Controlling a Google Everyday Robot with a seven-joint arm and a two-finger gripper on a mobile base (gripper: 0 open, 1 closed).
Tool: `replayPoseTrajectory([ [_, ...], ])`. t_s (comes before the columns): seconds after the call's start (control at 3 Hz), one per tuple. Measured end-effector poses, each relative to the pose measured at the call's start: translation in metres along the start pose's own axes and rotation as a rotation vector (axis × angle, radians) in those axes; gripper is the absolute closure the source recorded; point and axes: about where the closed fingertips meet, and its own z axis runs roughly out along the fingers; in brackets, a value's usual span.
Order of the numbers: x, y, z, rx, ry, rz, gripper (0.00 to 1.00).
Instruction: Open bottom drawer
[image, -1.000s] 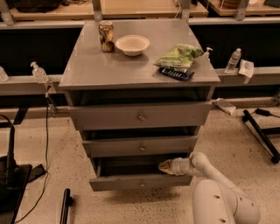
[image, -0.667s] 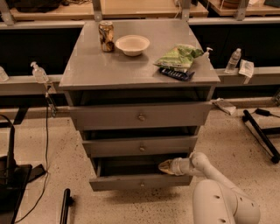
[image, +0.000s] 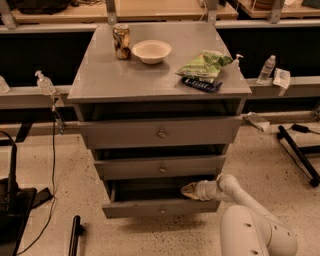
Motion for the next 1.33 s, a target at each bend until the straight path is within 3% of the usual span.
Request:
replayPoseTrajectory([
  [0.33, 0.000, 0.000, 0.000, 0.000, 0.000, 0.000, 0.82],
  [1.0, -0.044, -0.001, -0.041, 0.051, -0.156, -0.093, 0.36],
  [1.33, -0.060, 0.003, -0.056, 0.063, -0.203, -0.118, 0.37],
])
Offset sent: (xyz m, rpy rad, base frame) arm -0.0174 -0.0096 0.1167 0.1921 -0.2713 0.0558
